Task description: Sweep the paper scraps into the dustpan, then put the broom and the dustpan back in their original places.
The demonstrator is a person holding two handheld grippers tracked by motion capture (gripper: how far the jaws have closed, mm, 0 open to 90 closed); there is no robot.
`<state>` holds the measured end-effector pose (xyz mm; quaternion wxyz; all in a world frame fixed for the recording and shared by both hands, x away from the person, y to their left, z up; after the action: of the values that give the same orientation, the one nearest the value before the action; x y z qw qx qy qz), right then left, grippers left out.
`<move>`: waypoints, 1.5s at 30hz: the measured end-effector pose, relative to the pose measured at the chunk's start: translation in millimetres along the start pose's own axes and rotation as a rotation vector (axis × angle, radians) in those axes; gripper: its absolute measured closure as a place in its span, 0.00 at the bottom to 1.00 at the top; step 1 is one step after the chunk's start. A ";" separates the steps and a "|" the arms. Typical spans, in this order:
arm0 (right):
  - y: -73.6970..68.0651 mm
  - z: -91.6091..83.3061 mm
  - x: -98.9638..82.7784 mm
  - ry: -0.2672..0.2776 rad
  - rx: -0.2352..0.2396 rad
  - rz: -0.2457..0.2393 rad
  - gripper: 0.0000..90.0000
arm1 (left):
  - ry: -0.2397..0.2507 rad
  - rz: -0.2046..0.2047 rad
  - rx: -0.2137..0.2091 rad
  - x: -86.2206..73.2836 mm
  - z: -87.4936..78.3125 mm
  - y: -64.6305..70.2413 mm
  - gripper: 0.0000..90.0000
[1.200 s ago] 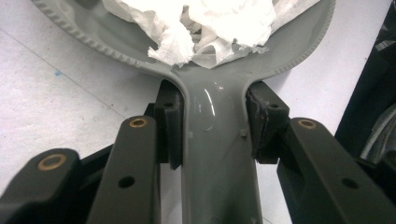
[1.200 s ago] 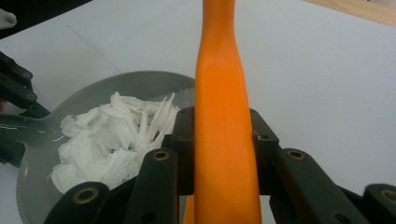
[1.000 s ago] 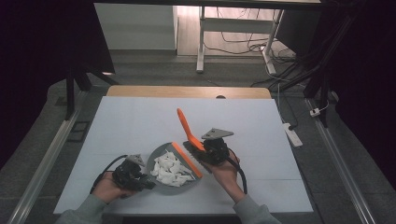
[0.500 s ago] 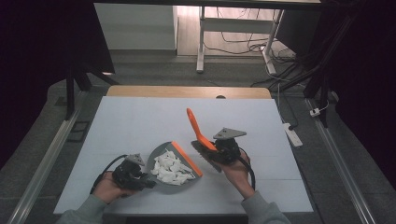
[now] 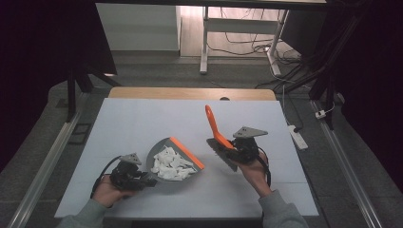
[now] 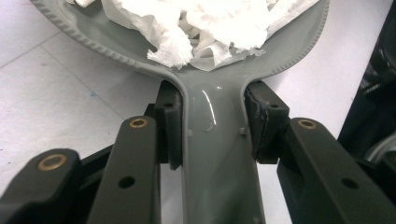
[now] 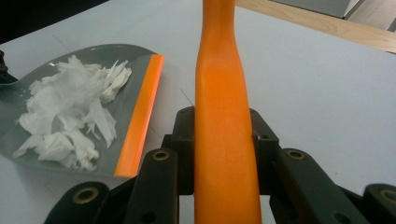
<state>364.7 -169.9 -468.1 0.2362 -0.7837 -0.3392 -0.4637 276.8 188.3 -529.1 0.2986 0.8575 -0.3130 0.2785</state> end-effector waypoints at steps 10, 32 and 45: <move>2.9 -16.5 -5.1 0.014 0.006 -0.007 0.78 | 0.097 -0.048 0.041 5.1 -12.1 2.6 0.68; 15.1 -38.1 -20.6 0.030 -0.012 0.038 0.78 | 0.233 -0.120 0.132 13.0 -40.8 -0.1 0.68; 15.2 -46.5 -25.9 0.045 0.019 0.083 0.78 | 0.263 -0.207 0.197 2.8 -45.9 -7.2 0.68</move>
<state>341.0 -219.8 -470.6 0.2703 -0.7843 -0.3053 -0.4675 270.4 223.3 -499.2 0.2788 0.8663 -0.1528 0.3852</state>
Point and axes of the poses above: each handheld gripper's, and its own axes: z roughly forward along the jaws, x roughly out of its top, y roughly to its right, the point moved 2 cm from there along z, roughly forward along the jaws, and after that the axes turned 6 degrees about y, right-handed, at the moved point
